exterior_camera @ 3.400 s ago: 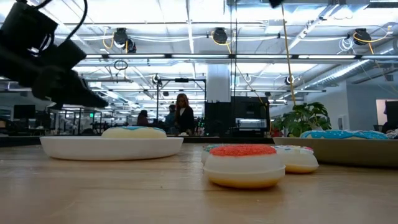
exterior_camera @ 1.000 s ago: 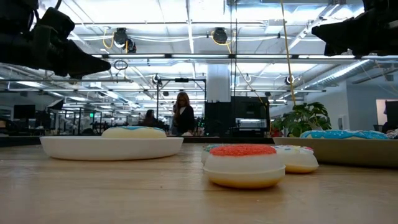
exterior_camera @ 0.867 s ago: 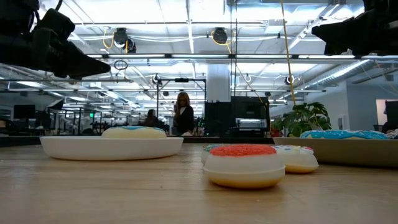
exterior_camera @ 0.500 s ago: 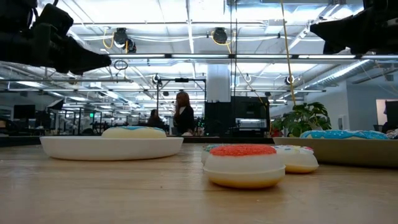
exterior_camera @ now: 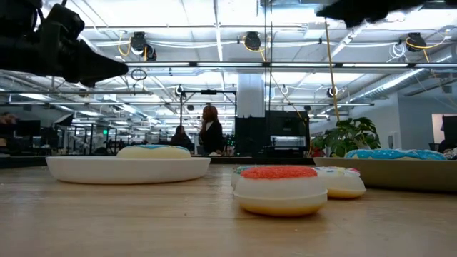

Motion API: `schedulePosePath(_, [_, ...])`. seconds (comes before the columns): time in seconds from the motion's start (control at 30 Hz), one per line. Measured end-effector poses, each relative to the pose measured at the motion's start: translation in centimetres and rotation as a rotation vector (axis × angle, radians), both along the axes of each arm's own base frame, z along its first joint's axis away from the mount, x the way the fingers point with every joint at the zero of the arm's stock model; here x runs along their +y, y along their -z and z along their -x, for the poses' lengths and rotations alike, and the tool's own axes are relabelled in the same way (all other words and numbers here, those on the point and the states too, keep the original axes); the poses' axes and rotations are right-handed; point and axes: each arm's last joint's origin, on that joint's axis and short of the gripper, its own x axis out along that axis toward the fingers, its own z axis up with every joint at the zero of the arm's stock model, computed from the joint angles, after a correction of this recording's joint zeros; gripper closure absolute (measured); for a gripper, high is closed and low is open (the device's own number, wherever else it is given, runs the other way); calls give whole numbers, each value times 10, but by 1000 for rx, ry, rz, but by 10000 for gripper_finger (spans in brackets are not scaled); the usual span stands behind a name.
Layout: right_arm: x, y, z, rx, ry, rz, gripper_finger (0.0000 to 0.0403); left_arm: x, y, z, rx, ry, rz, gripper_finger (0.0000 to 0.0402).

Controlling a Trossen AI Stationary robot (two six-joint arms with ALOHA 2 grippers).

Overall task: Pick & Place donuts
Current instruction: Put the small white donut on the white plate

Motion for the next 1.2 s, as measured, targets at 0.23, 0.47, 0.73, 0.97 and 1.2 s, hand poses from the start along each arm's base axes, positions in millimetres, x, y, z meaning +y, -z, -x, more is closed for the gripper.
schedulePosePath(0.23, [48,-27,-75,355,-2,-31,403,0,-3,0,-51,9,81,371])
schedulePosePath(0.47, [92,-8,-132,536,2,-52,403,0,-5,0,-66,19,75,371])
schedulePosePath(0.73, [118,30,-155,668,-33,-113,403,0,-11,1,-123,17,45,371])
schedulePosePath(0.97, [137,35,-148,676,-72,-105,346,0,-10,0,-108,16,22,371])
schedulePosePath(1.2, [150,29,-141,640,-124,-136,249,0,-10,0,-102,16,29,371])
